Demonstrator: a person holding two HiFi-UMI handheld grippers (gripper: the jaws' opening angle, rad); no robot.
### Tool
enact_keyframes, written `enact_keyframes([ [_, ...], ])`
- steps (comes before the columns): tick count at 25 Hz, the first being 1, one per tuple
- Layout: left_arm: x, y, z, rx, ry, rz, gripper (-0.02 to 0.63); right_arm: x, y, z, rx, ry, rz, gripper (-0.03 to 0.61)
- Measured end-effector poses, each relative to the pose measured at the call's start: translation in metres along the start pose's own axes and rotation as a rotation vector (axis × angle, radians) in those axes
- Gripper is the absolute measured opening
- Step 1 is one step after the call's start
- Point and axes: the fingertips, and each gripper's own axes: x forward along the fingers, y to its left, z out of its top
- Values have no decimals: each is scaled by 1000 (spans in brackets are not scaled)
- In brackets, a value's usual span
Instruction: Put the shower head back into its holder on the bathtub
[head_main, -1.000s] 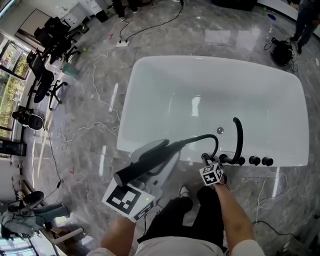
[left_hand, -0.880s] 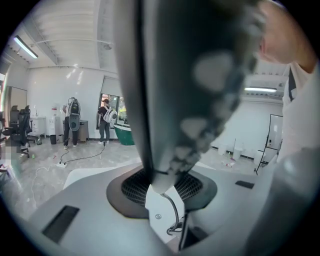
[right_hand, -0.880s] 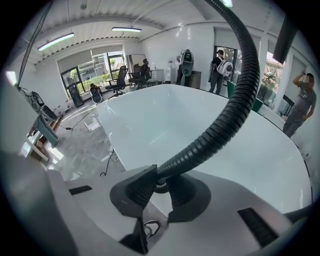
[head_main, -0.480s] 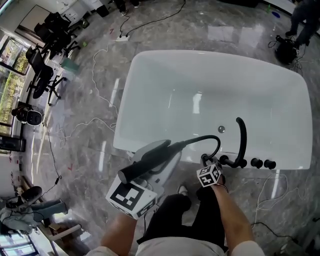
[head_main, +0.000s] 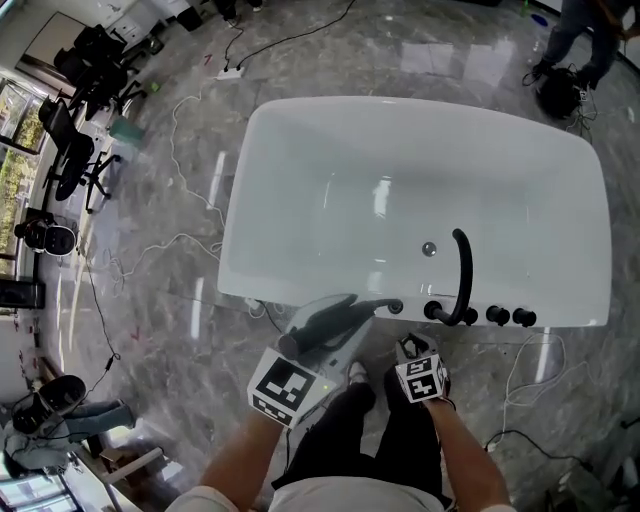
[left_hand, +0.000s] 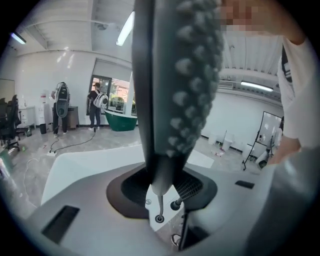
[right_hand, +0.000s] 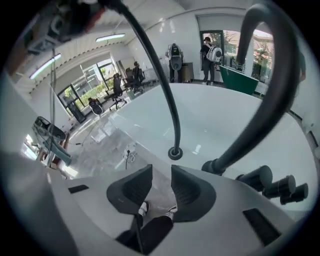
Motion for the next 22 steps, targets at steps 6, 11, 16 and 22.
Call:
enact_keyframes([
  [6, 62, -11, -78, 65, 142, -60, 132, -65, -9, 0, 98, -154, -25, 119],
  [11, 99, -18, -132, 47, 188, -93, 132, -87, -18, 1, 136, -222, -40, 119],
  [16, 136, -16, -176, 45, 202, -69, 132, -95, -21, -2, 154, -267, -48, 118],
  [22, 161, -17, -226, 82, 258, -36, 132, -94, -28, -15, 194, -284, -46, 118],
])
